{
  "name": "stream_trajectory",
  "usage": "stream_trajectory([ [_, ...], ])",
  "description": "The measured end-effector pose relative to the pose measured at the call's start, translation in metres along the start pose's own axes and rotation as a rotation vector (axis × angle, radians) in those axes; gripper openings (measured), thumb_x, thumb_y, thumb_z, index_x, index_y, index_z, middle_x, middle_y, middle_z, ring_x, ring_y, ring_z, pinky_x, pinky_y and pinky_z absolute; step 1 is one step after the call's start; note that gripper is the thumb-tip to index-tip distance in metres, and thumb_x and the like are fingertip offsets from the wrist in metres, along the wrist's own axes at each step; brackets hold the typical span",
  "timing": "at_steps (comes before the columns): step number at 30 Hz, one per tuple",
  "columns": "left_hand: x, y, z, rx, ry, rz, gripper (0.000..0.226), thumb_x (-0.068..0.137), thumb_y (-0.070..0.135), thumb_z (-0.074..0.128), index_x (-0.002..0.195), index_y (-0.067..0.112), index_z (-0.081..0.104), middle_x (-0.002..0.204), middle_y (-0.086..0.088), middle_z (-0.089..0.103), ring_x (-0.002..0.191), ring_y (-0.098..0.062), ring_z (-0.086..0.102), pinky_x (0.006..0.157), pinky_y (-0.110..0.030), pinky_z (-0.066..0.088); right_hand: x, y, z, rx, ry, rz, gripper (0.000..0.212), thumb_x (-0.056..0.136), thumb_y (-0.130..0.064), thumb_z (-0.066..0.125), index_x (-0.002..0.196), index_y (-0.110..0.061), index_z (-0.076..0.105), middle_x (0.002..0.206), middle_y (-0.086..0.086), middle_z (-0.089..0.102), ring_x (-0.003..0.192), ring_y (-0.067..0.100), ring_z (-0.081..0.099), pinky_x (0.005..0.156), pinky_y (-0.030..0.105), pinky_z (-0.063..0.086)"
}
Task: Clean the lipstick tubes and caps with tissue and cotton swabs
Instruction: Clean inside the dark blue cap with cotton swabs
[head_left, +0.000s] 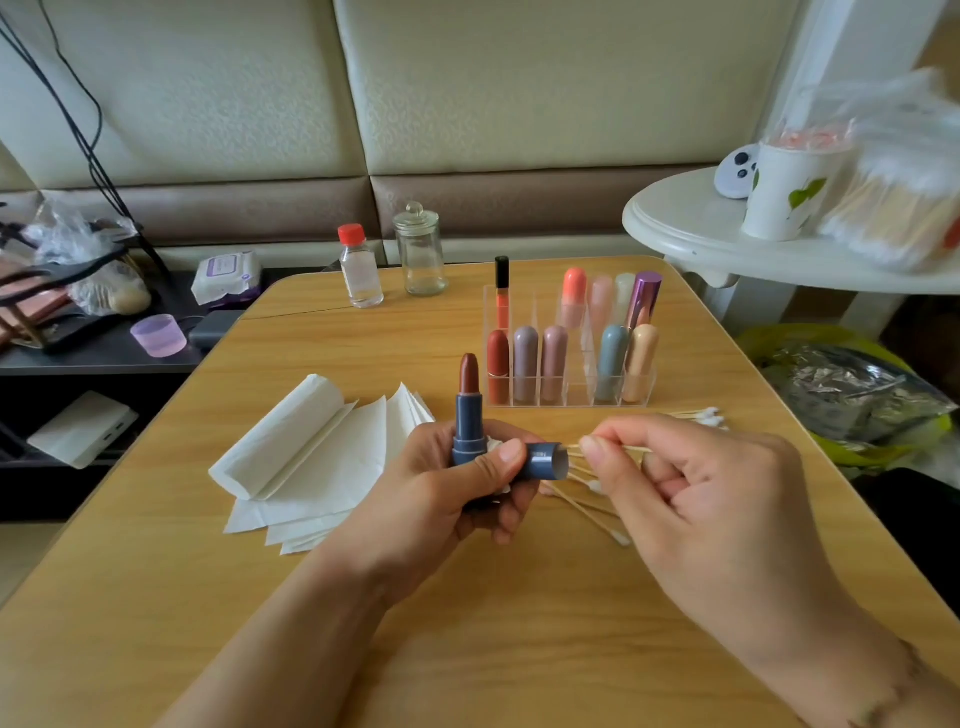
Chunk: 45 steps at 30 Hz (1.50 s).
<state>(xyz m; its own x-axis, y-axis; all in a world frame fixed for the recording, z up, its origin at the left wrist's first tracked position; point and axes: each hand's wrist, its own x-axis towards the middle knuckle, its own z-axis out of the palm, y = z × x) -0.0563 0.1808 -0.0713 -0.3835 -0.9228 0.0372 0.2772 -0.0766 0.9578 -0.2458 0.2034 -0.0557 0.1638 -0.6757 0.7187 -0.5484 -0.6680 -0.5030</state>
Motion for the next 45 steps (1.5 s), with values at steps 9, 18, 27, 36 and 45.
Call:
stream_trajectory([
  [9,0.0,0.001,0.0,-0.167,0.004,0.006,0.019,0.079,0.004,0.062,0.088,0.013,0.077,0.078,-0.011,0.068,0.064,-0.02,0.064,0.055,-0.024,0.052,-0.001,-0.001,-0.002,-0.065,-0.083,-0.126,0.014,0.088,-0.013,0.07,0.074,-0.014,0.073,0.056,-0.017,0.038,0.05,0.004,0.036,0.051,0.012,0.028],
  [18,-0.001,0.005,-0.002,-0.394,-0.1,-0.058,0.032,0.057,0.008,0.086,0.086,0.005,0.074,0.069,-0.011,0.066,0.061,-0.021,0.064,0.053,-0.023,0.053,-0.005,-0.005,-0.006,0.428,-0.054,0.066,0.014,0.092,-0.024,0.063,0.099,-0.025,0.075,0.087,-0.017,0.076,0.076,0.013,0.074,0.049,0.042,0.054],
  [27,0.002,0.002,-0.005,-0.323,-0.042,0.084,0.022,0.07,0.017,0.084,0.087,0.007,0.073,0.09,-0.015,0.066,0.064,-0.019,0.06,0.058,-0.024,0.051,-0.004,0.008,-0.01,-0.256,0.077,-0.319,0.016,0.092,-0.013,0.068,0.093,-0.001,0.078,0.072,0.004,0.073,0.062,0.011,0.064,0.06,0.021,0.051],
  [36,0.001,0.002,-0.003,-0.184,0.064,0.129,0.02,0.08,0.002,0.056,0.079,0.01,0.075,0.083,-0.015,0.066,0.061,-0.019,0.057,0.056,-0.023,0.048,-0.013,0.007,0.002,-0.372,0.001,-0.402,0.017,0.093,-0.004,0.06,0.091,0.005,0.075,0.059,0.01,0.058,0.046,0.028,0.053,0.038,0.039,0.046],
  [45,0.002,0.0,-0.005,-0.191,0.07,0.13,0.02,0.08,0.003,0.057,0.08,0.011,0.075,0.087,-0.013,0.068,0.068,-0.02,0.06,0.061,-0.025,0.052,-0.011,-0.002,0.005,-0.159,-0.109,-0.21,0.022,0.094,-0.012,0.056,0.08,-0.003,0.071,0.058,0.001,0.051,0.047,0.017,0.039,0.044,0.029,0.035],
])
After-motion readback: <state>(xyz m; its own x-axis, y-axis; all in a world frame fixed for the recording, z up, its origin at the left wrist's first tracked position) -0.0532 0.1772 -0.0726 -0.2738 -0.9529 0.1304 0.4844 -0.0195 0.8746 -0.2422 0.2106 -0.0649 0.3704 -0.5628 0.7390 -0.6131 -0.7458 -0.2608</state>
